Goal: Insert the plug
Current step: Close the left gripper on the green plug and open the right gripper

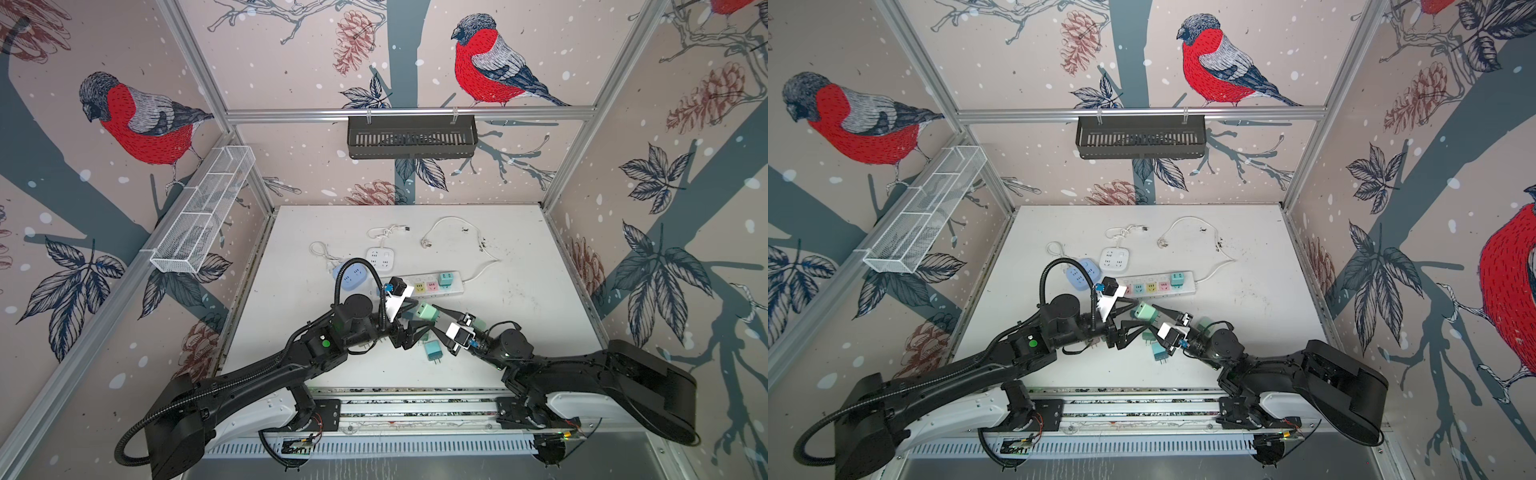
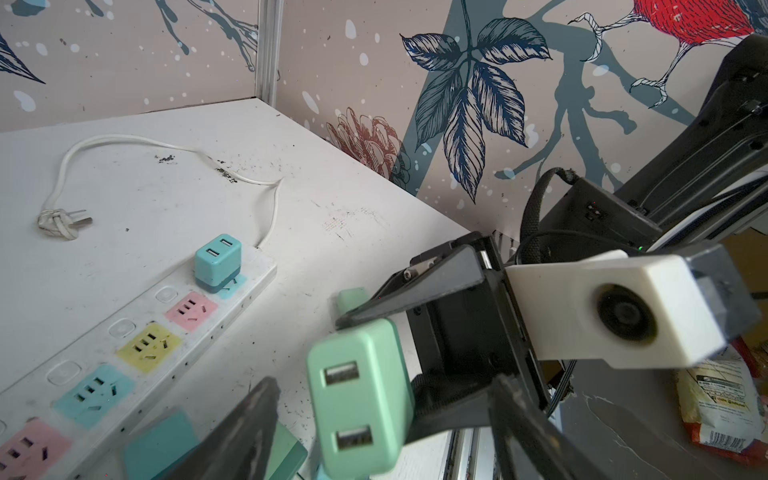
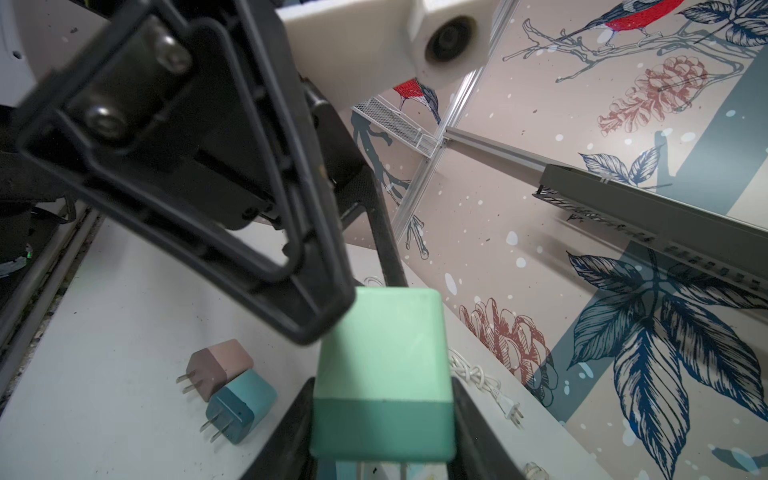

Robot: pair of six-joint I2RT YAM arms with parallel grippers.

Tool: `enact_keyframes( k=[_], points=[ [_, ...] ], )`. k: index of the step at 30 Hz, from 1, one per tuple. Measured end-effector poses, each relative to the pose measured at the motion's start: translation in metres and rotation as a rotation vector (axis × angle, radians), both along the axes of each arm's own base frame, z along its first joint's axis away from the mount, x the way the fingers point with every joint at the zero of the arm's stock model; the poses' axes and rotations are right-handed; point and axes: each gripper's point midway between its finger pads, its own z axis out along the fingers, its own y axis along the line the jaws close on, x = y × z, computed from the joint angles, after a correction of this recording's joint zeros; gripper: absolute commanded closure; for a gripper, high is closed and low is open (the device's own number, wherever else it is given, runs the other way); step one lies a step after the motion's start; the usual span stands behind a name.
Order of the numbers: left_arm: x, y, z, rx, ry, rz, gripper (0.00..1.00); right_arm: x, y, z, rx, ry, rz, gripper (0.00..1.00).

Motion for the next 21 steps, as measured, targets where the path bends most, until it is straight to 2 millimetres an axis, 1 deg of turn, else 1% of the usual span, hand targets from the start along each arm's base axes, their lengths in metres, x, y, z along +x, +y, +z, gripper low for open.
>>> enact_keyframes(
  k=[5, 9, 12, 13, 14, 16, 17, 18, 19, 20, 21],
  points=[
    [0.001, -0.005, -0.006, 0.017, 0.015, -0.009, 0.32, -0.002, 0.002, 0.001, -0.002, -0.019, -0.002, 0.81],
    [-0.002, -0.008, -0.005, 0.016, 0.021, -0.03, 0.48, -0.001, 0.002, 0.002, 0.003, -0.021, -0.015, 0.8],
    [-0.002, -0.009, -0.007, 0.019, 0.026, -0.032, 0.54, -0.002, 0.002, 0.001, 0.012, -0.023, -0.02, 0.79],
    [-0.001, -0.009, -0.008, 0.021, 0.028, -0.031, 0.58, -0.002, 0.002, 0.001, 0.014, -0.023, -0.023, 0.79],
    [-0.001, -0.01, -0.009, 0.024, 0.031, -0.031, 0.65, -0.002, 0.002, 0.001, 0.016, -0.023, -0.025, 0.79],
    [0.0, -0.012, -0.012, 0.028, 0.049, -0.033, 0.74, -0.002, 0.002, 0.002, 0.014, -0.034, -0.03, 0.79],
    [0.002, -0.013, -0.012, 0.025, 0.058, -0.025, 0.81, 0.0, 0.001, 0.001, 0.006, -0.046, -0.05, 0.78],
    [0.003, -0.015, -0.011, 0.02, 0.063, -0.021, 0.88, 0.002, 0.001, 0.002, 0.004, -0.054, -0.059, 0.76],
    [0.004, -0.015, -0.012, 0.018, 0.068, -0.017, 0.93, 0.003, 0.0, 0.002, 0.002, -0.06, -0.069, 0.72],
    [0.005, -0.016, -0.013, 0.019, 0.076, -0.013, 1.0, 0.004, 0.0, 0.001, -0.001, -0.06, -0.074, 0.68],
    [0.006, -0.016, -0.014, 0.022, 0.078, -0.011, 1.0, 0.005, 0.0, 0.001, -0.002, -0.057, -0.079, 0.64]
  ],
)
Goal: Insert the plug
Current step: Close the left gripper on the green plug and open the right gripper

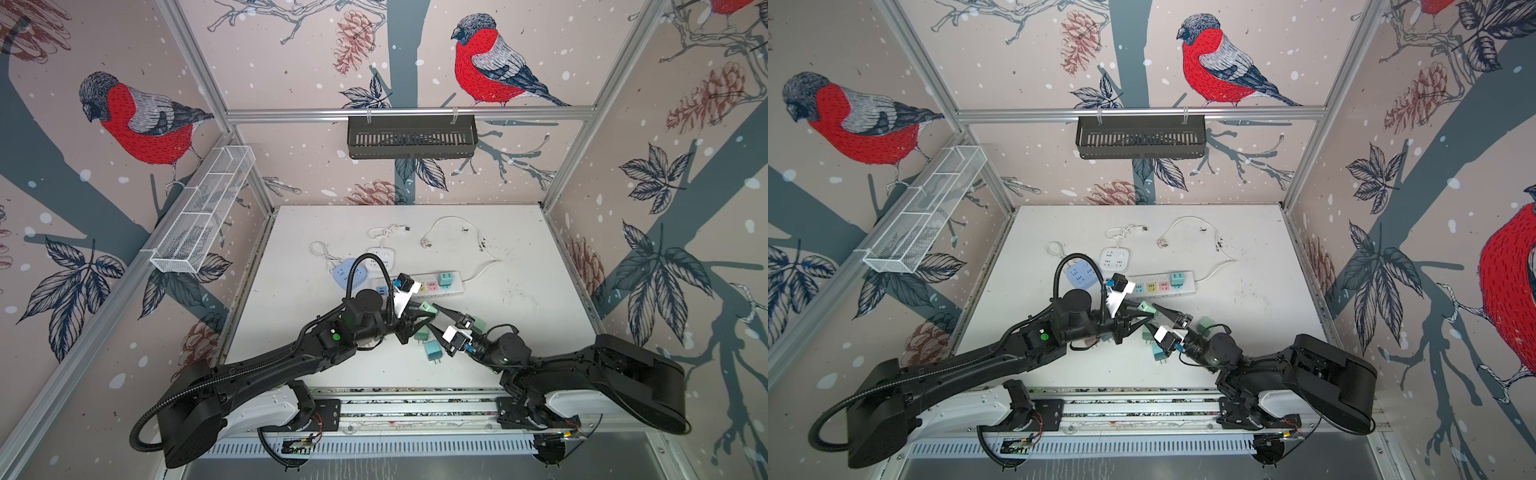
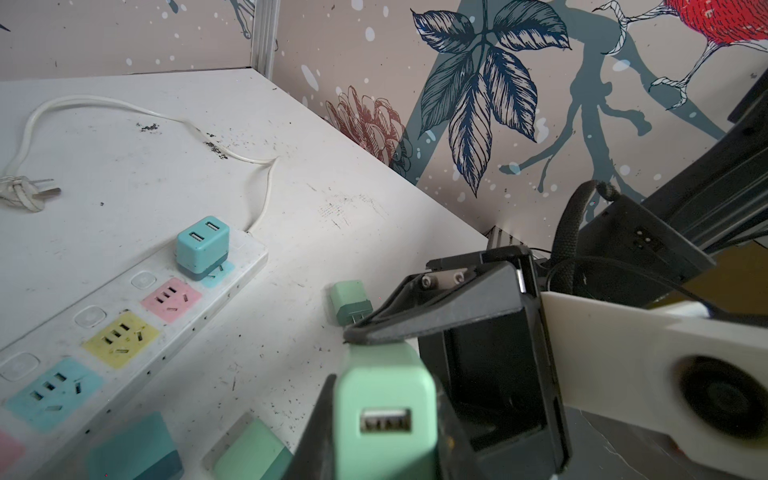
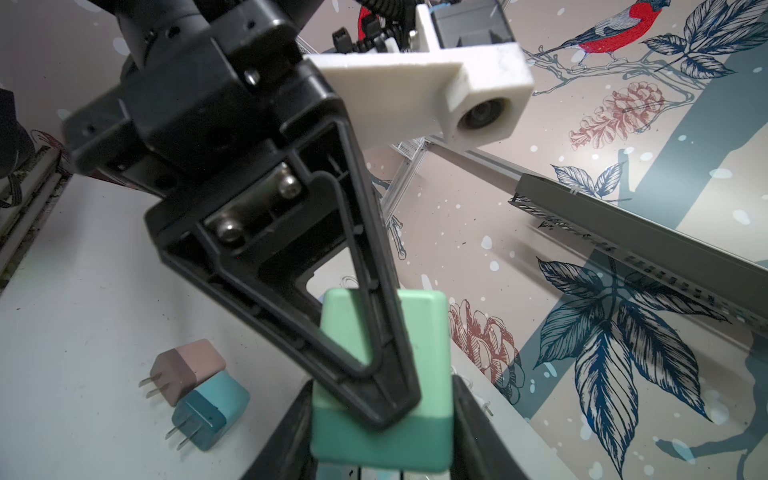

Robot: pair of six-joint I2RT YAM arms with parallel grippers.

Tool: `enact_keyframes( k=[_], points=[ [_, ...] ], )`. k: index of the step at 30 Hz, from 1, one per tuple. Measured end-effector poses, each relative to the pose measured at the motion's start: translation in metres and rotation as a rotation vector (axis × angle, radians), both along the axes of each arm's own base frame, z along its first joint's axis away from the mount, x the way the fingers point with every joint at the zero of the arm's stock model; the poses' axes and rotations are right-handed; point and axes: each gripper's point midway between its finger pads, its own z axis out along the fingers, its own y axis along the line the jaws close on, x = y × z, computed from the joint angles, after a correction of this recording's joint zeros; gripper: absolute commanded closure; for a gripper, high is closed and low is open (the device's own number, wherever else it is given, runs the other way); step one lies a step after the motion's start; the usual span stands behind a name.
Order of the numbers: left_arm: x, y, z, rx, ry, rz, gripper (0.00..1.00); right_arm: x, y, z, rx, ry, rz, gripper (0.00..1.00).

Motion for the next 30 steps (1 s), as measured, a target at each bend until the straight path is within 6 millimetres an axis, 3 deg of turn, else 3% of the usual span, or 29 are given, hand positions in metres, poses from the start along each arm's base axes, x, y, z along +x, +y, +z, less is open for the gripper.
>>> enact_keyframes(
  k=[1, 3, 6, 7, 16, 20, 26, 30],
  points=[
    [0.0, 0.0, 0.0, 0.002, 0.0, 0.001, 1.0, 0.0, 0.0, 0.0, 0.0, 0.001, -0.004, 0.56],
    [0.0, -0.001, 0.001, -0.002, -0.003, -0.005, 1.0, -0.002, -0.003, 0.0, 0.012, 0.002, -0.004, 0.31],
    [-0.007, -0.002, 0.005, -0.006, -0.03, -0.042, 1.0, -0.004, -0.008, -0.002, 0.028, 0.022, -0.004, 0.12],
    [-0.008, -0.002, 0.007, -0.008, -0.048, -0.046, 1.0, -0.004, -0.01, -0.001, 0.033, 0.023, -0.012, 0.0],
    [0.001, 0.014, 0.037, -0.031, -0.215, 0.03, 1.0, 0.004, -0.032, 0.012, 0.088, 0.014, -0.105, 0.0],
    [0.005, 0.025, 0.044, -0.005, -0.339, 0.068, 1.0, 0.007, -0.045, 0.031, 0.154, 0.0, -0.143, 0.0],
    [0.014, 0.037, 0.044, 0.108, -0.533, 0.105, 1.0, 0.032, -0.082, 0.046, 0.228, 0.026, -0.271, 0.0],
    [0.022, 0.04, 0.031, 0.224, -0.625, 0.102, 1.0, 0.058, -0.117, 0.05, 0.314, 0.085, -0.384, 0.0]
  ],
)
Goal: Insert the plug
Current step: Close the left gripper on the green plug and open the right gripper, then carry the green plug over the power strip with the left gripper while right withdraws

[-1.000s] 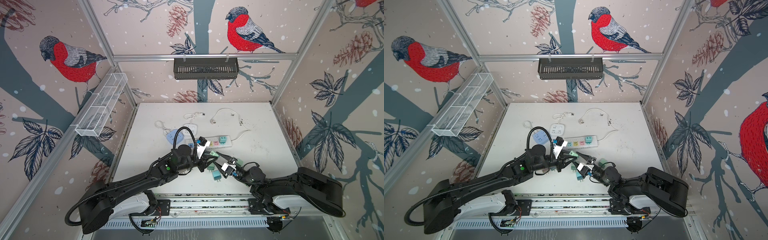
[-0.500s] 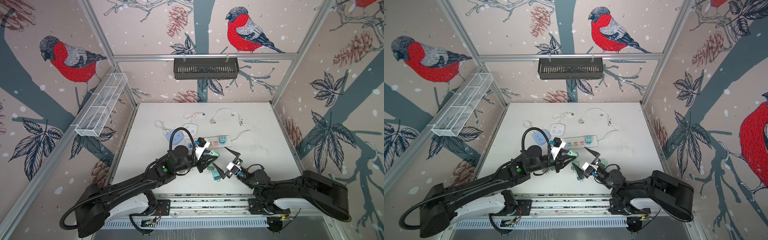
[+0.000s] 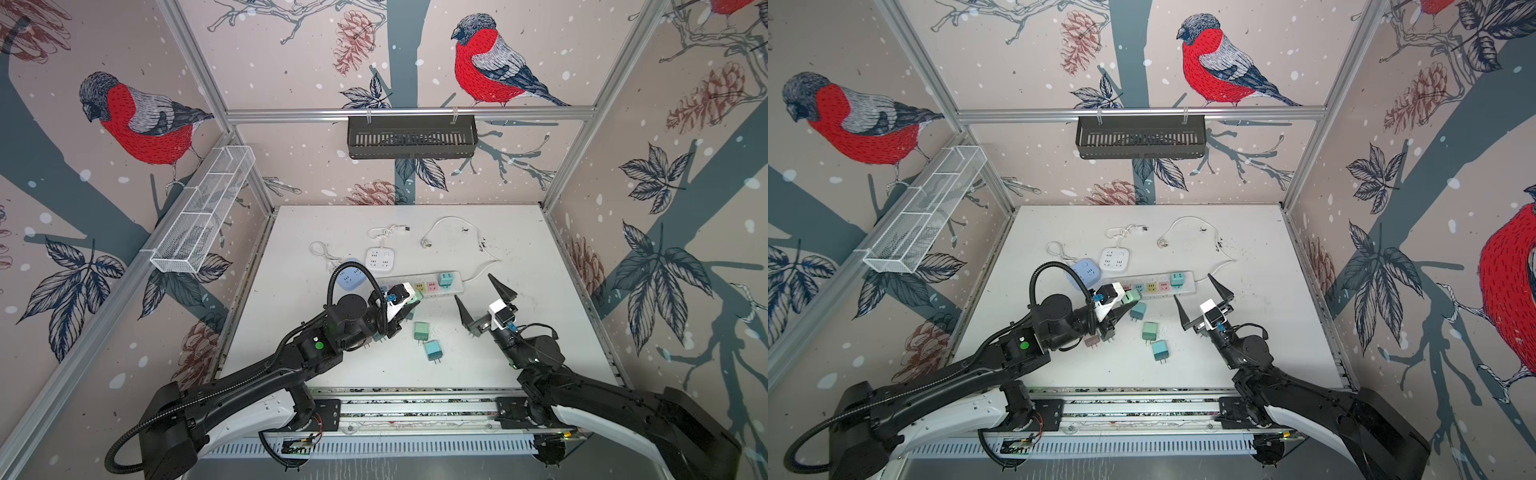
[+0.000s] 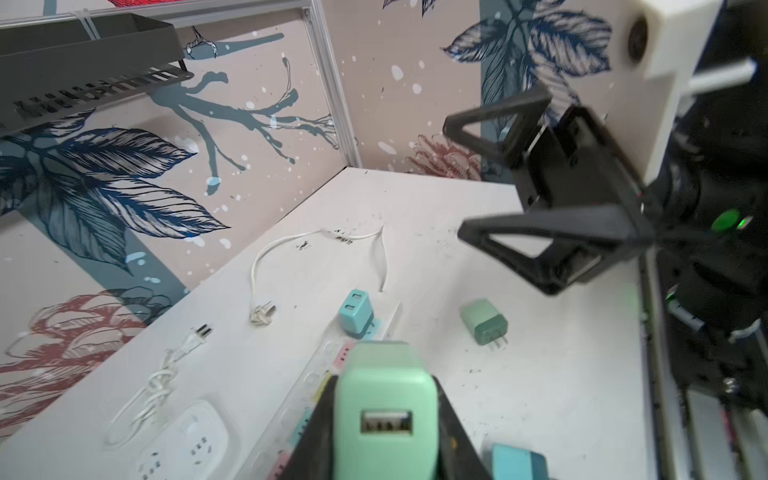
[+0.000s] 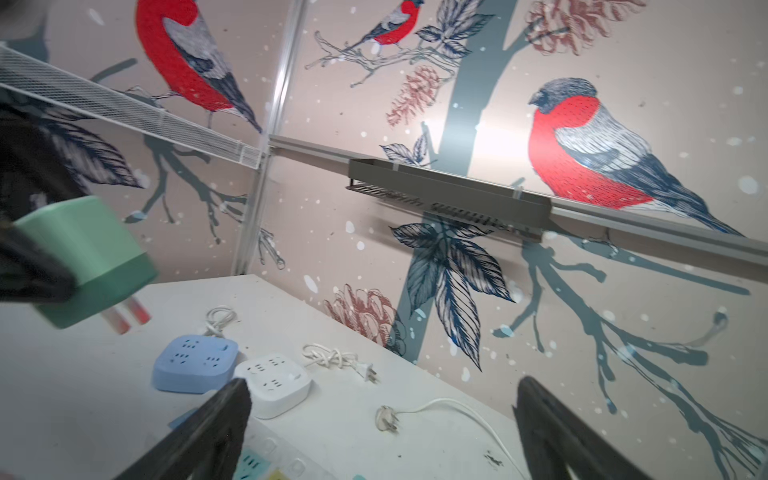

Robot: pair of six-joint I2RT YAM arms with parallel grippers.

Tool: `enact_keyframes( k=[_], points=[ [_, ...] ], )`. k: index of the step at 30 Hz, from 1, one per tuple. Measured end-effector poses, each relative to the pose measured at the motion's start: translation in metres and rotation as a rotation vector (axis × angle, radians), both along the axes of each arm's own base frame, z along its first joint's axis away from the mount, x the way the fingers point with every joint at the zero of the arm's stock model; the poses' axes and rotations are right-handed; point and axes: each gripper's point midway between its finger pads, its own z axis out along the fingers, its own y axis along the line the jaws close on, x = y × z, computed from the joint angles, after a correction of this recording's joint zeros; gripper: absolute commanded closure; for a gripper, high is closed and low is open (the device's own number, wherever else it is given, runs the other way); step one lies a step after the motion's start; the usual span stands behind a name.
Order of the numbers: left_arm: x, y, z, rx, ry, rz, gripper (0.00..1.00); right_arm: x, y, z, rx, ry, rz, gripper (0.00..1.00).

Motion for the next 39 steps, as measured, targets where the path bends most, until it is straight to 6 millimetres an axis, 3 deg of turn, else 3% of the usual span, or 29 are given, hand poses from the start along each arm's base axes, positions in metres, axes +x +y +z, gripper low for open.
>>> enact_keyframes(
  k=[7, 10, 13, 17, 24, 32, 39],
  points=[
    [0.0, 0.008, -0.047, 0.186, -0.12, -0.025, 1.0, 0.038, -0.032, -0.037, 0.07, 0.2, -0.123, 0.0],
    [0.004, 0.011, -0.056, 0.229, -0.156, -0.028, 1.0, 0.052, -0.039, -0.052, 0.074, 0.27, -0.174, 0.0],
    [0.025, 0.022, -0.056, 0.238, -0.151, 0.003, 1.0, 0.066, -0.05, -0.064, 0.091, 0.323, -0.24, 0.0],
    [0.049, 0.035, -0.062, 0.225, -0.105, 0.011, 1.0, 0.07, -0.054, -0.068, 0.118, 0.339, -0.261, 0.0],
    [0.066, 0.023, -0.081, 0.251, -0.019, -0.074, 1.0, 0.079, -0.067, -0.061, 0.178, 0.336, -0.304, 0.0],
    [0.064, 0.005, -0.098, 0.319, -0.023, -0.225, 1.0, 0.082, -0.077, -0.061, 0.226, 0.349, -0.317, 0.0],
    [0.092, -0.024, -0.096, 0.354, -0.013, -0.29, 1.0, 0.089, -0.087, -0.062, 0.266, 0.369, -0.321, 0.0]
  ],
)
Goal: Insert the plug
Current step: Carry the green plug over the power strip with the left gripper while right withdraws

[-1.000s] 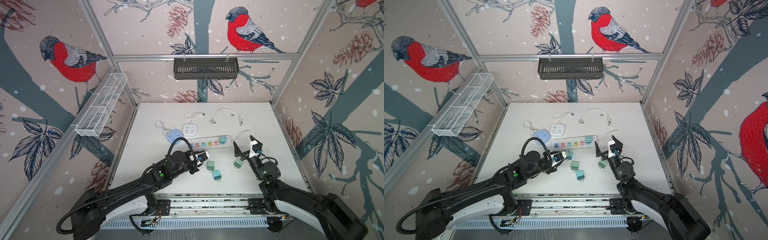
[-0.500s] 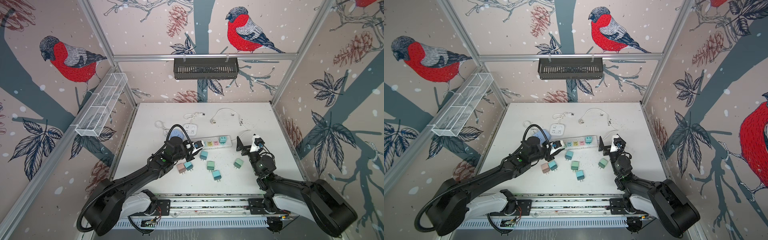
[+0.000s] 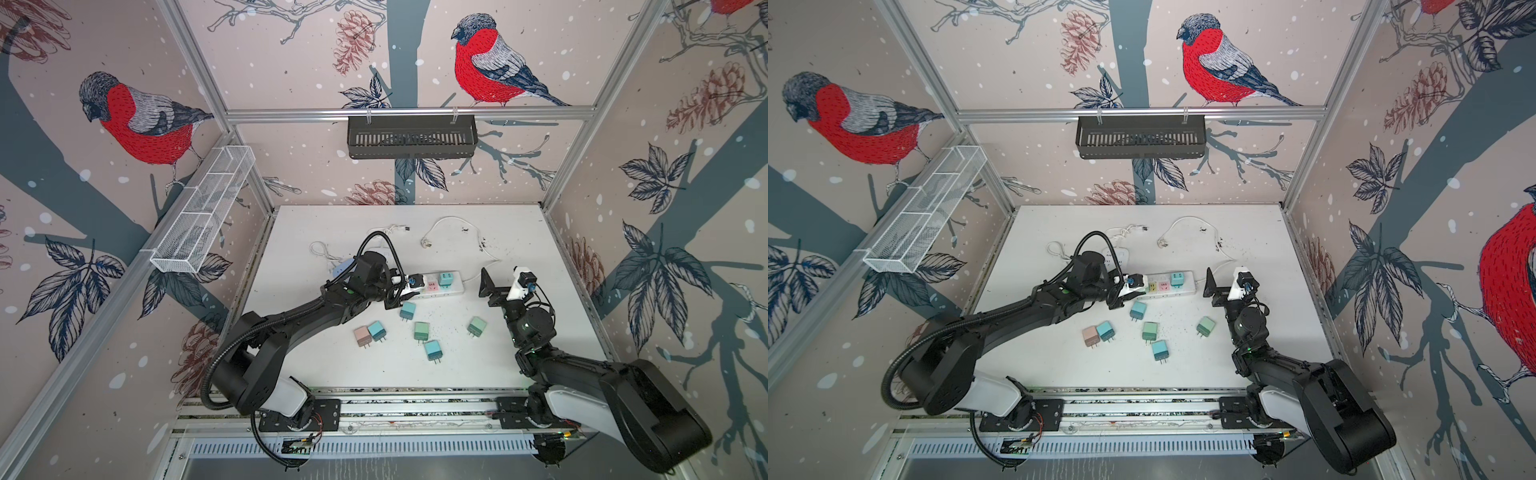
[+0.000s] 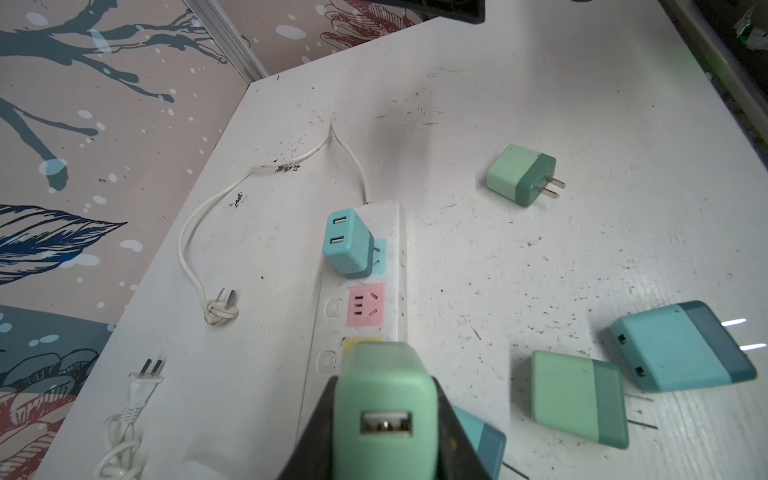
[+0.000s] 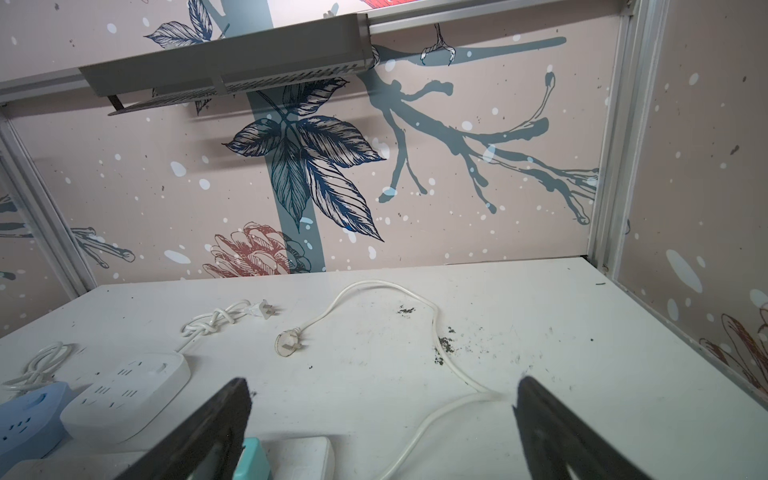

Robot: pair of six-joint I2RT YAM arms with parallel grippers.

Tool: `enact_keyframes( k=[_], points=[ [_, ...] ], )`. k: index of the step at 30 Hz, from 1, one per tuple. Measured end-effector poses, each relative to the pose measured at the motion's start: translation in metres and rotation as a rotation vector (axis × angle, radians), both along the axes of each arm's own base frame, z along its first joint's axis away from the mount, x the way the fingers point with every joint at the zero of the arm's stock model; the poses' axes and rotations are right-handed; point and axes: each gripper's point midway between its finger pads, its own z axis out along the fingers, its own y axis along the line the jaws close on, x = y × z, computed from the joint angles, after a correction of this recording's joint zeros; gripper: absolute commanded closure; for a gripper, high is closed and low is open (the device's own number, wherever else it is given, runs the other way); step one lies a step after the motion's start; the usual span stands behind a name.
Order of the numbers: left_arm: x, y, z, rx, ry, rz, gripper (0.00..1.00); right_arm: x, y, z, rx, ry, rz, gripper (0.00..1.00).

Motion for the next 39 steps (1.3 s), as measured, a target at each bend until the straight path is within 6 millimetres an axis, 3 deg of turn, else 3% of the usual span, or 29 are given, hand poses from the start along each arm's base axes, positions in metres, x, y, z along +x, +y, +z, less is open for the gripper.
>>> enact_keyframes(
  k=[9, 15, 20, 39],
  points=[
    [0.039, -0.035, -0.009, 0.046, 0.102, -0.031, 1.0, 0.005, -0.006, -0.003, 0.041, 0.023, 0.009, 0.0],
    [0.058, -0.053, -0.033, 0.119, 0.208, -0.036, 1.0, 0.009, -0.002, -0.004, 0.041, 0.032, 0.024, 0.0],
    [0.055, -0.054, -0.05, 0.171, 0.261, -0.033, 1.0, 0.007, -0.002, -0.008, 0.038, 0.039, 0.029, 0.0],
    [0.059, -0.061, -0.07, 0.209, 0.308, -0.039, 1.0, 0.006, 0.0, -0.004, 0.042, 0.022, 0.044, 0.0]
  ],
)
